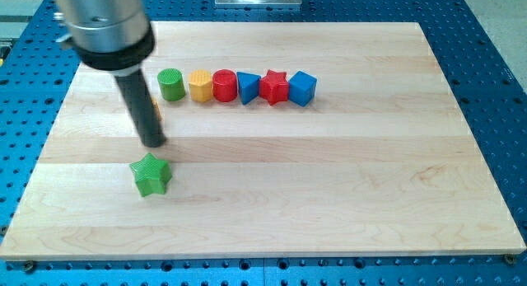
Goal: Place the heart into the green circle
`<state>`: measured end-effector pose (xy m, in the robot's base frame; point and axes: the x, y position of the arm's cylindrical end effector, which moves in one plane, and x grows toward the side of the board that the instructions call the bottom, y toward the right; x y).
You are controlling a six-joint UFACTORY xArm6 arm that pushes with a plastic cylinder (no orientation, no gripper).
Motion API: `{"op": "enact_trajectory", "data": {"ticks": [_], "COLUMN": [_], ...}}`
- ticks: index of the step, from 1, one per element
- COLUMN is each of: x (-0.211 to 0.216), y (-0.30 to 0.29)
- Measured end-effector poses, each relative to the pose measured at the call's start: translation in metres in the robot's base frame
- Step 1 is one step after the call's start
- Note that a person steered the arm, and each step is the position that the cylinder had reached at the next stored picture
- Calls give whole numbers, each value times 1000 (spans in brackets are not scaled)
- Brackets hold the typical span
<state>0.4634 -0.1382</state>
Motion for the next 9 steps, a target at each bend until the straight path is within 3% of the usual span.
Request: {"op": "enact_trajectory", "data": {"ticks": [2,4,5,6,7,9], "x": [-55,-9,-37,-68,-73,-88], "y": [-13,-60,-96,-92,-141,-72]}}
